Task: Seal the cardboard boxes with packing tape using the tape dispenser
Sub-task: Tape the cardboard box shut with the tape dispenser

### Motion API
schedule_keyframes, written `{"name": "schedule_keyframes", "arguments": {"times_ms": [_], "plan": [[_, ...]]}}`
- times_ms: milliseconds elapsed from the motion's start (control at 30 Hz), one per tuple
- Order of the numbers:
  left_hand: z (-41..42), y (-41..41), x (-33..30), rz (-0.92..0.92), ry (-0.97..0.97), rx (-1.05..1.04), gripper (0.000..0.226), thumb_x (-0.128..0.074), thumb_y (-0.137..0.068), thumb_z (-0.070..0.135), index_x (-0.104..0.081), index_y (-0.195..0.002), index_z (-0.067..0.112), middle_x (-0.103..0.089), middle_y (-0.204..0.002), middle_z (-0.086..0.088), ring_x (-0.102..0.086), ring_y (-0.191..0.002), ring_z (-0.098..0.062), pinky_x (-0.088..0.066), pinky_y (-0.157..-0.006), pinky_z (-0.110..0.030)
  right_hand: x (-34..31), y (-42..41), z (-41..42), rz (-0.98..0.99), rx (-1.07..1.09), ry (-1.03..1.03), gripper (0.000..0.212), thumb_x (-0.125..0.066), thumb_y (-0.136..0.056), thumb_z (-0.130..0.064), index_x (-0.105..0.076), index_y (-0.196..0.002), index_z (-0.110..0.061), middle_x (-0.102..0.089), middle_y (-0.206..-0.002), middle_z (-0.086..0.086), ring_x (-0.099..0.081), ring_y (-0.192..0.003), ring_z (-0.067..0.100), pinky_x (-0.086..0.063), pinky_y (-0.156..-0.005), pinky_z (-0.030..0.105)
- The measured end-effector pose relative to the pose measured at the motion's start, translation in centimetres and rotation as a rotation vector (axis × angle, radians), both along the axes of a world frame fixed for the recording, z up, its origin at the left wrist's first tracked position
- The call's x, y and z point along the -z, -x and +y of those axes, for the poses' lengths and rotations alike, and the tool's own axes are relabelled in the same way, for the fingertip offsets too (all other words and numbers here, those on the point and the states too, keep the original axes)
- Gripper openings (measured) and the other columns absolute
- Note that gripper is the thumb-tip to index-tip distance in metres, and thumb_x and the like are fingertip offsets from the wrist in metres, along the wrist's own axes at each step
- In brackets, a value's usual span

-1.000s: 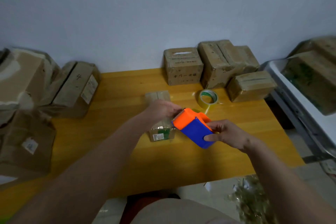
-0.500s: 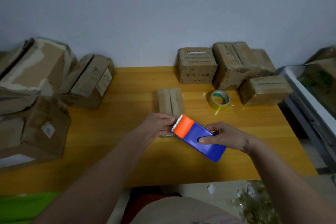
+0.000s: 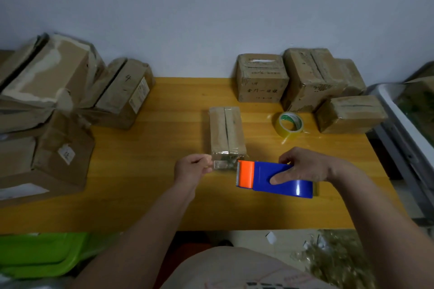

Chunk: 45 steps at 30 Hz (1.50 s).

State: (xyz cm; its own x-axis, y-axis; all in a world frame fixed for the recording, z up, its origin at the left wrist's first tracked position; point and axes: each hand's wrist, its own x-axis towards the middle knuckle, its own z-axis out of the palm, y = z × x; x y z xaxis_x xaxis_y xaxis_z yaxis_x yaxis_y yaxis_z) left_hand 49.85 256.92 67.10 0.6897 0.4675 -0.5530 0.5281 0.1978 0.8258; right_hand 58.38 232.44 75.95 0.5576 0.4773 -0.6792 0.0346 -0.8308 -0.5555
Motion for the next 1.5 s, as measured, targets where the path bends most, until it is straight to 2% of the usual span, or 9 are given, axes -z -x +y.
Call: {"name": "schedule_keyframes", "arguments": {"times_ms": [300,533,767,833,900,1033,1100,1233,1500], "plan": [[-2.5,-2.0,1.5,0.019,-0.151,-0.248,0.010,-0.068,-0.089,0.012,-0.076,-0.094,0.009,-0.073,-0.090,-0.003,-0.067,-0.079,-0.019,-0.056,-0.079,-0.034,0.1,-2.7,2.6,-0.360,0.010,0.196,0.047,-0.070,-0.073,-0.060,-0.062,-0.086,-0.016,-0.066,-0.081,0.002,-0.061,-0.075,0.013,-0.050,-0.066,0.029],[-3.0,-2.9,1.5,0.117,-0.395,-0.174,0.020,-0.059,-0.095,0.022,-0.075,-0.106,0.014,-0.072,-0.108,0.000,-0.053,-0.082,-0.009,-0.039,-0.073,-0.022,0.5,-4.4,4.3,-0.394,-0.015,0.294,0.056,-0.067,-0.073,-0.065,-0.058,-0.102,-0.018,-0.060,-0.084,-0.002,-0.059,-0.080,0.014,-0.047,-0.061,0.026],[-2.3,-3.4,2.7,0.174,-0.323,-0.064,0.042,-0.056,-0.097,0.018,-0.046,-0.059,0.034,-0.045,-0.063,0.014,-0.046,-0.067,-0.012,-0.037,-0.072,-0.024,1.2,-5.6,5.3,-0.338,-0.019,0.330,0.064,-0.072,-0.071,-0.059,-0.059,-0.114,-0.014,-0.064,-0.099,0.004,-0.061,-0.092,0.021,-0.055,-0.084,0.039],[-2.0,-3.6,2.7,0.172,-0.298,-0.059,0.037,-0.055,-0.098,0.018,-0.058,-0.064,0.033,-0.055,-0.068,0.013,-0.052,-0.066,-0.008,-0.042,-0.070,-0.025,1.3,-5.9,5.4,-0.319,-0.022,0.334,0.062,-0.072,-0.071,-0.059,-0.060,-0.112,-0.014,-0.064,-0.098,0.004,-0.061,-0.092,0.022,-0.055,-0.084,0.040],[-1.6,-4.0,2.6,0.206,-0.333,0.014,0.019,-0.055,-0.098,0.022,-0.074,-0.096,0.019,-0.071,-0.099,-0.001,-0.064,-0.090,-0.019,-0.049,-0.080,-0.028,1.3,-6.1,5.3,-0.303,-0.030,0.331,0.062,-0.072,-0.071,-0.060,-0.061,-0.111,-0.014,-0.063,-0.096,0.003,-0.061,-0.091,0.021,-0.055,-0.083,0.039],[-1.5,-3.8,2.1,0.386,-0.658,0.247,0.047,-0.058,-0.094,0.021,-0.047,-0.139,0.012,-0.048,-0.140,-0.010,-0.045,-0.127,-0.029,-0.042,-0.103,-0.039,1.8,-6.3,4.9,-0.265,0.002,0.297,0.059,-0.073,-0.070,-0.060,-0.060,-0.106,-0.015,-0.062,-0.091,0.001,-0.061,-0.087,0.019,-0.055,-0.077,0.035],[-2.4,-3.2,1.6,0.193,-0.936,0.395,0.071,-0.057,-0.089,0.004,-0.023,-0.151,0.013,-0.023,-0.156,-0.007,-0.021,-0.143,-0.026,-0.024,-0.117,-0.036,2.0,-6.4,4.8,-0.262,0.024,0.279,0.061,-0.072,-0.067,-0.065,-0.059,-0.102,-0.017,-0.061,-0.087,0.000,-0.060,-0.084,0.017,-0.052,-0.070,0.031],[-3.4,-1.6,2.6,0.005,-1.272,1.058,0.078,-0.031,-0.090,-0.002,0.019,-0.149,0.009,0.024,-0.158,-0.010,0.026,-0.144,-0.022,0.020,-0.114,-0.035,2.5,-6.4,4.4,-0.272,0.050,0.249,0.057,-0.067,-0.070,-0.068,-0.060,-0.094,-0.017,-0.064,-0.085,0.001,-0.061,-0.083,0.017,-0.050,-0.068,0.029],[-2.3,-1.7,3.0,0.069,-1.350,1.193,0.075,-0.029,-0.095,0.008,0.030,-0.140,0.008,0.036,-0.149,-0.010,0.035,-0.136,-0.022,0.015,-0.118,-0.039,2.5,-7.4,1.9,-0.200,0.061,0.188,0.051,-0.074,-0.070,-0.059,-0.063,-0.095,-0.015,-0.065,-0.084,-0.001,-0.061,-0.079,0.013,-0.045,-0.060,0.023]]}}
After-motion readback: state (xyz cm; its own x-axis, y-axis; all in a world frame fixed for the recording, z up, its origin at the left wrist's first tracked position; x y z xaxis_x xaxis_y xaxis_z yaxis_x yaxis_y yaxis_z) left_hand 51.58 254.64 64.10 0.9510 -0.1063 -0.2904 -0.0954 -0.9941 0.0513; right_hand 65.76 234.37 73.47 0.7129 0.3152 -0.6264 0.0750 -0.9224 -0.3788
